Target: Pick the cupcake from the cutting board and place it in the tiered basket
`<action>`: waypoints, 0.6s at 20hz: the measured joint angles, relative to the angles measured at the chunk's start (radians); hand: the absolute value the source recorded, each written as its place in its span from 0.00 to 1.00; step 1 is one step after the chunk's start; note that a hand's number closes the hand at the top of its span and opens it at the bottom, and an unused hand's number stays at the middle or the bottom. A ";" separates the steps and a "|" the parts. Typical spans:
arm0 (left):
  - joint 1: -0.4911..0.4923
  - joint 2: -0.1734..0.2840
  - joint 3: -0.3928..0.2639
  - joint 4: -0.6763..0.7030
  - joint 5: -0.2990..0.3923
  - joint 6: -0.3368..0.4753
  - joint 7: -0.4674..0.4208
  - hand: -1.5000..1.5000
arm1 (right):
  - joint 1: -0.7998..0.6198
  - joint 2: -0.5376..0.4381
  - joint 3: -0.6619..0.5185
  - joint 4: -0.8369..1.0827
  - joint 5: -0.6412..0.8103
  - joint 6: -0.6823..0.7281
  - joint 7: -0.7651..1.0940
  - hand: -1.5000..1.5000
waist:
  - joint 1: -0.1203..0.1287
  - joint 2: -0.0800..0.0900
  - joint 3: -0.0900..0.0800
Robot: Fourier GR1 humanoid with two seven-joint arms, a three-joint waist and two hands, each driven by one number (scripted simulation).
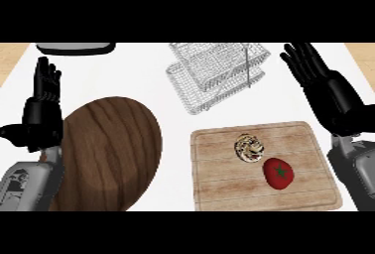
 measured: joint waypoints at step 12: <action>0.092 -0.074 -0.151 -0.015 -0.028 -0.050 0.098 0.50 | 0.262 0.210 -0.314 -0.013 -0.306 -0.082 -0.156 0.00 | -0.044 -0.004 0.002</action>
